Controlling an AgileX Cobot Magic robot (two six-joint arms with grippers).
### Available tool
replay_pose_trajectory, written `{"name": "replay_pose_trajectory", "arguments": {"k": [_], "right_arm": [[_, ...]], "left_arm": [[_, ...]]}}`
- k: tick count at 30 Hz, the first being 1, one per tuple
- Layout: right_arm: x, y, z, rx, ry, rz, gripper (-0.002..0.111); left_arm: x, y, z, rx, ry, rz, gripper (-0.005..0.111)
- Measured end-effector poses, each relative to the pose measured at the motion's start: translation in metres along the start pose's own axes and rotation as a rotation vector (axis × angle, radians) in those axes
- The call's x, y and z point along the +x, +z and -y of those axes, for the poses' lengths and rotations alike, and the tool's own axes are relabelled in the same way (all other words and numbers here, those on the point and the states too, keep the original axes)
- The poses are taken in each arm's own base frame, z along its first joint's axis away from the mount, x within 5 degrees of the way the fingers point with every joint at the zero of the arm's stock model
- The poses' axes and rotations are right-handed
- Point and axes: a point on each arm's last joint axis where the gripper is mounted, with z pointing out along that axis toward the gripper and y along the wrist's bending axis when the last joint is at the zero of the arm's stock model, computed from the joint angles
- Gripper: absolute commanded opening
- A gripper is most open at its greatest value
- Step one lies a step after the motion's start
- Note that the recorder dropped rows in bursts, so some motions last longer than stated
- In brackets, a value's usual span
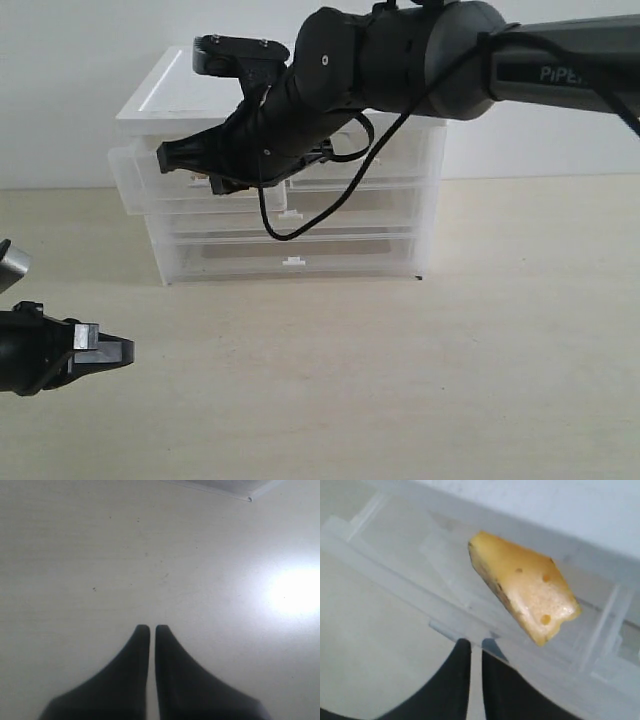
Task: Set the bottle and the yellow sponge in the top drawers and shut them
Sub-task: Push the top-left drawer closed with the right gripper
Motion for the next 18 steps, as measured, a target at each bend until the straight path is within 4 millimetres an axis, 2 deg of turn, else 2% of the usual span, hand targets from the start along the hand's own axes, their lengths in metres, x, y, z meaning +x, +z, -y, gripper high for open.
{"name": "replay_pose_trajectory", "arguments": {"k": [6,12,18], "right_arm": [[-0.007,0.004,0.005,0.009,0.014,0.092,0.008],[-0.008,0.016,0.026,0.043,0.047,0.136,0.008],[-0.007,0.018,0.028,0.037,0.111,0.148,0.008]], "left_arm": [[0.000,0.000,0.000,0.000,-0.001,0.001,0.004],[0.000,0.000,0.000,0.000,-0.001,0.001,0.004],[0.000,0.000,0.000,0.000,-0.001,0.001,0.004]]}}
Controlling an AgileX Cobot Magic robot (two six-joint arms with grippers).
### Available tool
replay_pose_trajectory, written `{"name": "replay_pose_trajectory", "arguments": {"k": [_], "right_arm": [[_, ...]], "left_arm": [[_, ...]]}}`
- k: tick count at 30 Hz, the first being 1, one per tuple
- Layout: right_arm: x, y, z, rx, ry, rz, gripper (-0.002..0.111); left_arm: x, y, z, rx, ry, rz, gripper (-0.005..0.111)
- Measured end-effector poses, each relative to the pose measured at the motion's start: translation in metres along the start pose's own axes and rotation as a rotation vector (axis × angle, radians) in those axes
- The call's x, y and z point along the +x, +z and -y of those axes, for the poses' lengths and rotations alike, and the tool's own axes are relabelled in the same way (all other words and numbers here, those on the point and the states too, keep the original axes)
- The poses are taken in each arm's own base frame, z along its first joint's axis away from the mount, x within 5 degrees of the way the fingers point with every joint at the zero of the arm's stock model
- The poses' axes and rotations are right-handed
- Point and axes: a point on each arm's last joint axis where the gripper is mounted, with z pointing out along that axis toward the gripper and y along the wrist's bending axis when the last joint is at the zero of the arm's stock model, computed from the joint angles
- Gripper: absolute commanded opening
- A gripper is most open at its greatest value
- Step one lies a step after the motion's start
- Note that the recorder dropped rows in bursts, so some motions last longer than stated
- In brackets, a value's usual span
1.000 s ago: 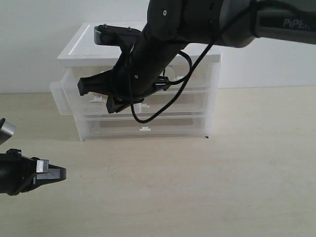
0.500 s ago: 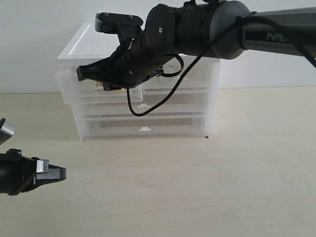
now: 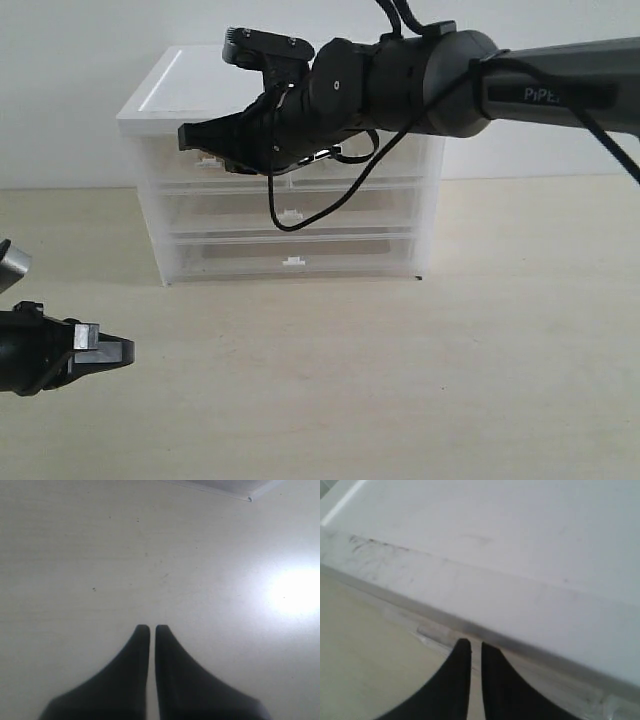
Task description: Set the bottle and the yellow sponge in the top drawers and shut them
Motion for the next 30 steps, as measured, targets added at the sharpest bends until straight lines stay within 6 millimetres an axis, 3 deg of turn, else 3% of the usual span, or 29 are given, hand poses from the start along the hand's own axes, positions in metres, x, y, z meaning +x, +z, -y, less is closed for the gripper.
{"name": "replay_pose_trajectory", "arguments": {"k": [5,8,10,16,19,25,30], "right_arm": [[-0.003,-0.009,0.003,0.003,0.024,-0.044,0.008],[-0.014,-0.033,-0.004,-0.010,0.025,-0.037,0.008],[-0.020,-0.064,-0.010,-0.021,0.027,-0.003,0.008],[0.020,-0.131,0.002,0.014,0.031,0.048,0.008],[0.045,-0.177,0.009,0.017,0.040,0.147,0.008],[0.079,-0.227,0.020,0.015,0.044,0.292,0.008],[0.109,-0.253,0.029,0.021,0.012,0.334,0.008]], "left_arm": [[0.000,0.000,0.000,0.000,0.000,0.000,0.004],[0.000,0.000,0.000,0.004,0.000,0.001,0.004],[-0.001,0.000,0.002,0.026,0.002,0.006,0.004],[-0.001,0.000,0.004,0.039,0.009,0.009,0.004],[-0.001,0.000,0.004,0.038,0.014,0.009,0.004],[-0.001,0.000,0.004,0.038,0.016,0.009,0.004],[-0.001,0.000,0.004,0.038,0.016,0.009,0.004]]}}
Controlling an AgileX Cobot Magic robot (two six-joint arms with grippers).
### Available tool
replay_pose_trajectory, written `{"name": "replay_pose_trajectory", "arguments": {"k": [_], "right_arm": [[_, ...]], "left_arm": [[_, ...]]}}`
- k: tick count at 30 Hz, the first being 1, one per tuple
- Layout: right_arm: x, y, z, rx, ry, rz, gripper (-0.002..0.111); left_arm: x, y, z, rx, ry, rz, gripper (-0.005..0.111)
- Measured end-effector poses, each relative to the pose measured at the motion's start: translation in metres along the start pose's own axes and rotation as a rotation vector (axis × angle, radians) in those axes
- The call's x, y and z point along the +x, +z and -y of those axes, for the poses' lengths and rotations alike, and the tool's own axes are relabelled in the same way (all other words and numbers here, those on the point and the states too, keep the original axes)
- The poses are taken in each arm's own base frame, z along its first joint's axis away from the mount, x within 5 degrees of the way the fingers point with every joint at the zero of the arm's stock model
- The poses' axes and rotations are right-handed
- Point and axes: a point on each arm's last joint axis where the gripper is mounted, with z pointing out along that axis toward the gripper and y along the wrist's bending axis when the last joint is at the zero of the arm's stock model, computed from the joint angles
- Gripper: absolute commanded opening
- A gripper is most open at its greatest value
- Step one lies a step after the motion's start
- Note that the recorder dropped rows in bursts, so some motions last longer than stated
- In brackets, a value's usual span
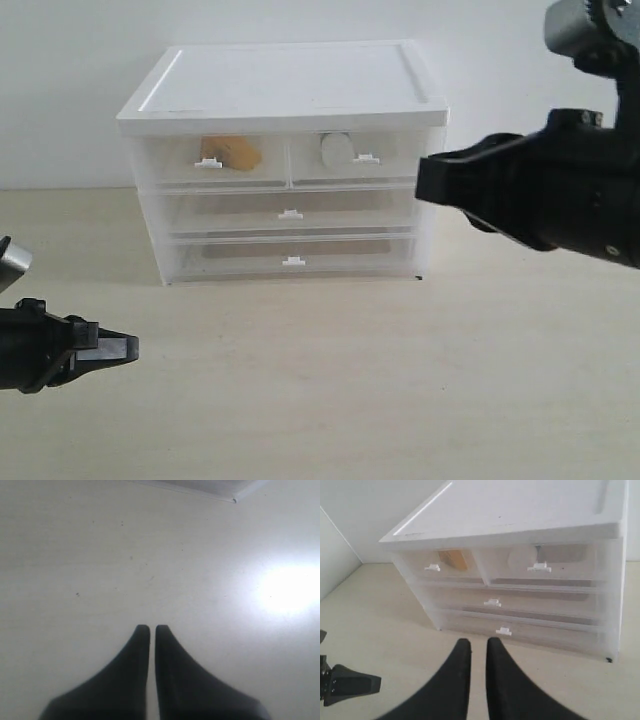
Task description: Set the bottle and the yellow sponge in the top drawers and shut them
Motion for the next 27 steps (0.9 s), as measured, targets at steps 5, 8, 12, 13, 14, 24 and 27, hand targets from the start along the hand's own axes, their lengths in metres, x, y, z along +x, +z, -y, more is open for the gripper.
{"name": "replay_pose_trajectory", "arguments": {"k": [5,8,12,13,14,24,27], "right_arm": [[0.016,-0.017,0.006,0.003,-0.011,-0.020,0.008],[0.021,-0.019,0.007,0.006,-0.014,-0.052,0.008],[0.024,-0.020,0.008,0.008,-0.014,-0.073,0.008],[0.025,-0.020,0.008,0.008,-0.014,-0.074,0.008],[0.025,-0.020,0.008,0.008,-0.014,-0.074,0.008],[0.025,-0.020,0.008,0.008,-0.017,-0.076,0.008],[0.025,-0.020,0.008,0.008,-0.017,-0.076,0.008]], "left_arm": [[0.000,0.000,0.000,0.000,0.000,0.000,0.004],[0.000,0.000,0.000,0.000,0.000,0.000,0.004],[0.000,0.000,0.000,0.000,0.000,0.000,0.004],[0.000,0.000,0.000,0.000,0.000,0.000,0.004],[0.000,0.000,0.000,0.000,0.000,0.000,0.004],[0.000,0.000,0.000,0.000,0.000,0.000,0.004],[0.000,0.000,0.000,0.000,0.000,0.000,0.004]]}}
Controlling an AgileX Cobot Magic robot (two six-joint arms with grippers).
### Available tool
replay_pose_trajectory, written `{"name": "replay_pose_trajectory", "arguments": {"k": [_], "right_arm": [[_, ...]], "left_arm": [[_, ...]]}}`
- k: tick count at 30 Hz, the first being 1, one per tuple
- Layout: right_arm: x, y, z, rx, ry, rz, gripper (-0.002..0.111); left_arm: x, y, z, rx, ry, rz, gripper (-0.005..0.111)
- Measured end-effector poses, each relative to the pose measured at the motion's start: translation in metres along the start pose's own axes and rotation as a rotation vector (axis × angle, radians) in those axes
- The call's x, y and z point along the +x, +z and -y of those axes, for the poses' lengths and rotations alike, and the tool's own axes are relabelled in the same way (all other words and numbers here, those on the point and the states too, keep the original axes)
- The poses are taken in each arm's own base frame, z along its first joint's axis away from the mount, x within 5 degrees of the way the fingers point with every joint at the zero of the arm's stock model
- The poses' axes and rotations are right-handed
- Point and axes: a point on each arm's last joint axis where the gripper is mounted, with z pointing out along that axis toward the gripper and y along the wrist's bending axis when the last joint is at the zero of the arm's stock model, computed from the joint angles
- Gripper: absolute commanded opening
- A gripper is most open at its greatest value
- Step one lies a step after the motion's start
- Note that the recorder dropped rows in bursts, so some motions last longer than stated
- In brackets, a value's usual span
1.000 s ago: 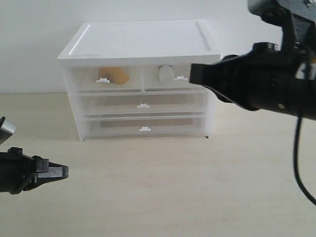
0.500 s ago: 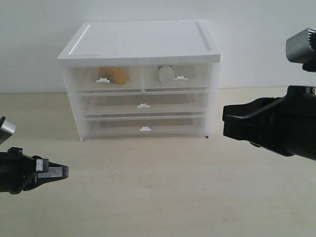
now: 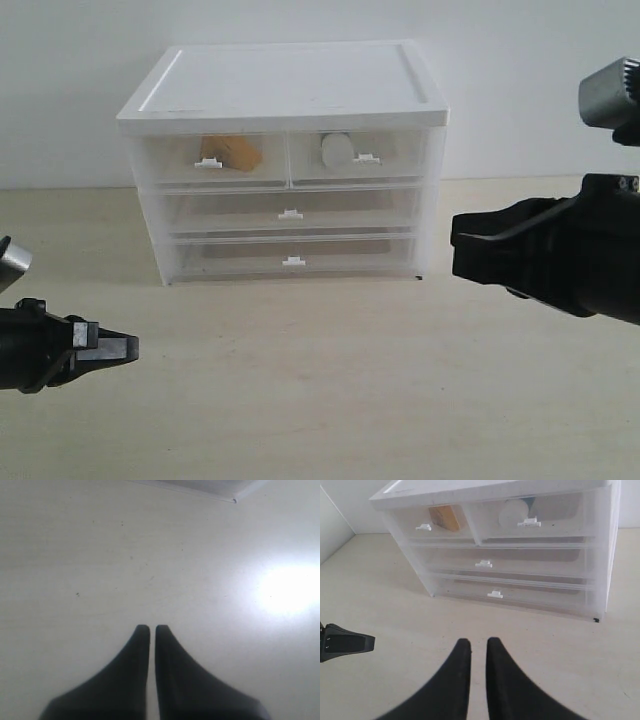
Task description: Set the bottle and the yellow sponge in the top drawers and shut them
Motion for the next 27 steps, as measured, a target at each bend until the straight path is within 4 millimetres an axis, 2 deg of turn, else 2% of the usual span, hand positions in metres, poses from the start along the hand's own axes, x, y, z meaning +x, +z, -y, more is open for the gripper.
{"name": "replay_pose_trajectory", "arguments": {"k": [13,17,21,27], "right_arm": [[0.000,0.000,0.000,0.000,0.002,0.000,0.008],[0.000,0.000,0.000,0.000,0.002,0.000,0.008],[0.000,0.000,0.000,0.000,0.002,0.000,0.008],[0.000,0.000,0.000,0.000,0.002,0.000,0.008]], "left_arm": [[0.000,0.000,-0.001,-0.011,0.000,-0.003,0.004],[-0.007,-0.008,0.003,-0.056,0.041,0.026,0.004],[-0.024,-0.031,0.026,-0.065,0.143,0.129,0.004],[-0.045,-0.089,0.086,-0.068,0.382,0.374,0.004]]}}
